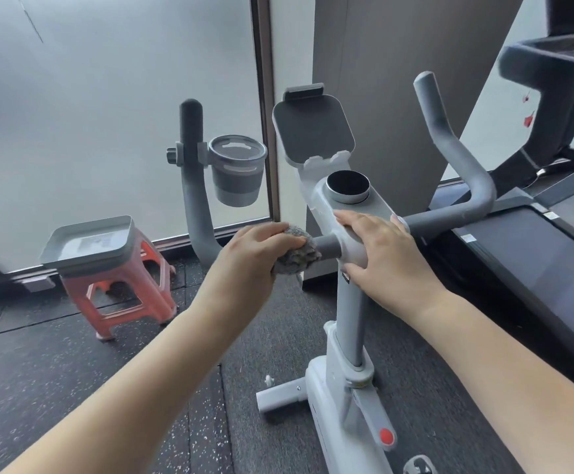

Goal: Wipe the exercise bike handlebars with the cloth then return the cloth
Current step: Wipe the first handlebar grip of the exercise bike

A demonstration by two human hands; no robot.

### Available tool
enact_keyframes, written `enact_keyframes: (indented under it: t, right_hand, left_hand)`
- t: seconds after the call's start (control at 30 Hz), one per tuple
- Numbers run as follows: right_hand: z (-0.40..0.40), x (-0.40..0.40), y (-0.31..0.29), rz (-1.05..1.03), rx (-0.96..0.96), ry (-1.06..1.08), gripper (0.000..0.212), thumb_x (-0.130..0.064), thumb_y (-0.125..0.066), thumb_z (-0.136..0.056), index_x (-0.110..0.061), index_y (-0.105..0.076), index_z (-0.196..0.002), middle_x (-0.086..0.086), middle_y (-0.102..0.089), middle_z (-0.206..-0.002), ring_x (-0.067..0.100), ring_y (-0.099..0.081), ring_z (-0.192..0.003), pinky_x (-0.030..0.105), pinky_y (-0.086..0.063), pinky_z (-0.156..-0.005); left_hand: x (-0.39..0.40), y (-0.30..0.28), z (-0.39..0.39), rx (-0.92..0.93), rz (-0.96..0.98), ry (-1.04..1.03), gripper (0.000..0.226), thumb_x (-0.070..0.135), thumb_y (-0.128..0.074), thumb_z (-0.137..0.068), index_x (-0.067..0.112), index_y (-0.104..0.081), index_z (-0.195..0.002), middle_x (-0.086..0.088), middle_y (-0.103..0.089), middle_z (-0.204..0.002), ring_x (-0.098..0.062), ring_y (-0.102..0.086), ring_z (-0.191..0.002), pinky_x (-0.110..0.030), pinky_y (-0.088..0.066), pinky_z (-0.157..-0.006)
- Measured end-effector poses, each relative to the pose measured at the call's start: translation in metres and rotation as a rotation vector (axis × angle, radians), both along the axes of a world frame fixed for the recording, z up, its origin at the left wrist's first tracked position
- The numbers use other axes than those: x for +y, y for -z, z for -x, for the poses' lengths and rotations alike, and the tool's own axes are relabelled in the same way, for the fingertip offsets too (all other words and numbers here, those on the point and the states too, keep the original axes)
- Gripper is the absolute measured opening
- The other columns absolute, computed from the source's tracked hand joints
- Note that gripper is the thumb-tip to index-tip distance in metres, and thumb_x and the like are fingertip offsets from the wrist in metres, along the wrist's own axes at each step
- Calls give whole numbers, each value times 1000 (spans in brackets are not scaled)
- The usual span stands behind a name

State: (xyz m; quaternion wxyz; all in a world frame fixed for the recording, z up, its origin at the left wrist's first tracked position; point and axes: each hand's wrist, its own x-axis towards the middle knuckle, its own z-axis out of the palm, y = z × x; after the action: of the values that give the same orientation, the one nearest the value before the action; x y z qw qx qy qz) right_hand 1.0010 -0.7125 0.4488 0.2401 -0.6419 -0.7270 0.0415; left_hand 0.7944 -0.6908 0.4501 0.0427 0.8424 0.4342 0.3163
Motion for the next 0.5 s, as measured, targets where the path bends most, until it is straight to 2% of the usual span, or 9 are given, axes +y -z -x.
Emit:
enact_keyframes:
  t: [0.1, 0.2, 0.27, 0.33, 0.4, 0.43, 0.5]
  right_hand:
    - [0, -2, 0, 6, 15, -4, 71, -19, -69, -78, -29, -39, -141, -8, -52, -136, 14, -40, -132, 38, -6, -119]
    - [1, -5, -3, 20, 16, -19, 70, -20, -70, -78, -29, -39, -141, -7, -51, -138, 14, -39, -133, 38, -7, -119]
    - [3, -8, -6, 21, 72, -42, 68, -22, -71, -79, -29, -40, -140, -6, -49, -141, 13, -35, -135, 36, -9, -119]
    - [5, -14, -7, -20, 186, -93, 66, -20, -73, -79, -29, -44, -138, -7, -44, -145, 9, -29, -140, 35, -14, -120]
    - [9, -21, -9, -85, 280, -143, 64, -18, -74, -79, -30, -47, -135, -10, -43, -143, 6, -32, -137, 32, -23, -117]
    - [12, -25, -10, -109, 325, -167, 63, -18, -75, -78, -31, -47, -134, -12, -45, -139, 5, -37, -133, 30, -28, -114]
    - [19, -32, -9, -118, 408, -225, 63, -20, -76, -78, -33, -47, -133, -13, -48, -129, 4, -48, -122, 29, -38, -108]
  left_hand:
    - [-7, -5, 29, -1, -12, -84, 56, -19, -72, -59, 14, -73, -105, -11, -69, -112, -36, -65, -97, -40, -47, -89]
    - [-10, -12, 47, -23, 23, -161, 57, -17, -70, -64, 15, -70, -112, -8, -69, -114, -32, -66, -97, -41, -55, -84]
    - [-11, -13, 49, -40, 57, -202, 55, -9, -71, -71, 18, -67, -118, -6, -69, -114, -26, -64, -98, -32, -53, -83]
    - [-16, -14, 48, -149, 79, -257, 50, 2, -74, -73, 23, -66, -119, -1, -70, -108, -15, -61, -91, -16, -43, -78]
    - [-28, -19, 45, -318, 139, -295, 45, 14, -77, -75, 28, -67, -116, 10, -69, -96, -4, -59, -82, -5, -37, -70]
    - [-34, -20, 43, -399, 195, -290, 41, 18, -78, -75, 31, -68, -113, 17, -70, -89, 1, -61, -77, -3, -38, -68]
    - [-49, -21, 39, -542, 325, -225, 33, 17, -77, -76, 32, -69, -103, 18, -72, -77, 5, -63, -68, -6, -43, -64]
